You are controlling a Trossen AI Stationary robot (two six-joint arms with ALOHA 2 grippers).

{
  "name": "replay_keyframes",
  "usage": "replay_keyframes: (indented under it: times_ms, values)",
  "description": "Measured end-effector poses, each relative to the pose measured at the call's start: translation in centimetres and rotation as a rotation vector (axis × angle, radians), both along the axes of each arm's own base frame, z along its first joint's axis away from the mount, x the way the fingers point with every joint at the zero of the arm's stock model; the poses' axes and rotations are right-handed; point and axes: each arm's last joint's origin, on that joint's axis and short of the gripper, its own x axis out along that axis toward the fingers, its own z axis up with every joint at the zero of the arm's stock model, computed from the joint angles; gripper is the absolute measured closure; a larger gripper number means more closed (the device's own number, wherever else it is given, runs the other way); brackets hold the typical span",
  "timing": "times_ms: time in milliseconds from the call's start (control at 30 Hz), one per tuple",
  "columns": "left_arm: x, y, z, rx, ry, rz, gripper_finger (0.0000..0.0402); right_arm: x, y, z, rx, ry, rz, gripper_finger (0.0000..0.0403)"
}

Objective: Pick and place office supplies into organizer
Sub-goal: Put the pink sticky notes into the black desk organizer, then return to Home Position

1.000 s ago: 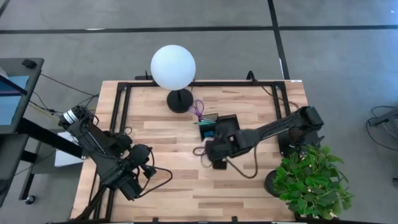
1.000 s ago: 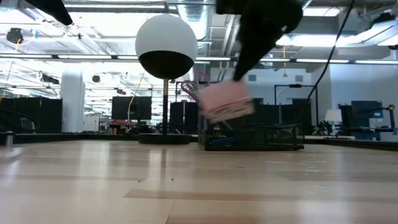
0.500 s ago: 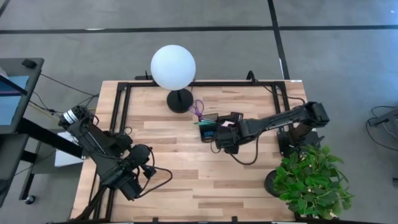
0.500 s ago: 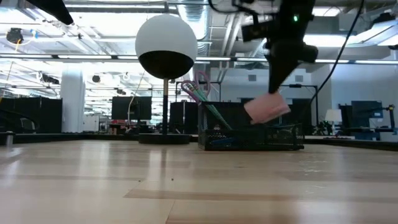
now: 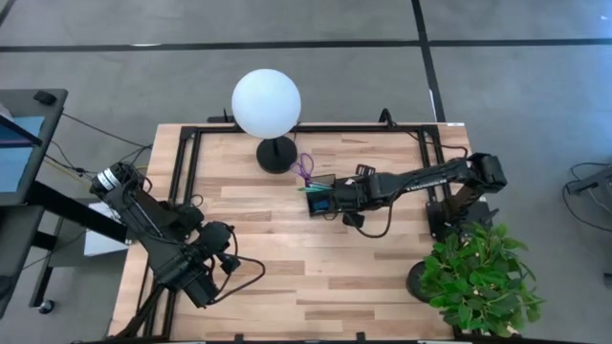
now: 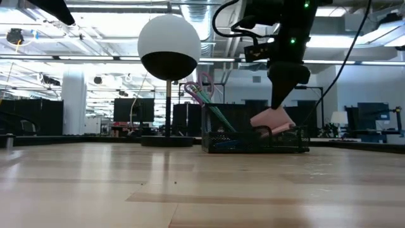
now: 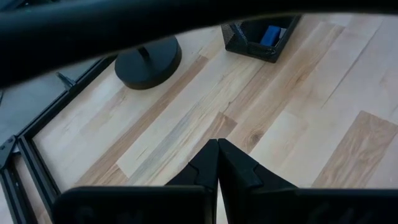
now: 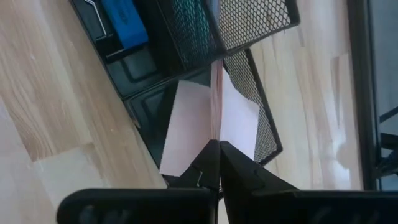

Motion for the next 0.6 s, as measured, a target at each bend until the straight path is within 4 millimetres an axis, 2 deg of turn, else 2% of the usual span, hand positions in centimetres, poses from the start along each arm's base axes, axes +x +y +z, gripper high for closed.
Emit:
replay_keyframes:
  times_ms: [133,433,600]
  values:
    - [-0.01,-0.01,-0.01,-0.003,0.001,0.002,0.0401,0.02,-0.24,-0.03,0.011,-0.001,-0.006,0.0387]
    - [-0.01,-0.01,-0.01,-0.004,0.001,0.003,0.0401,0.43,-0.10,-0.01,0.050,-0.043,0.000,0.0294]
    - [0.00,0.00,0.00,0.017,0.025,-0.025,0.0401,0.91,0.01,0.32,0.071,-0.094,-0.012,0.0265]
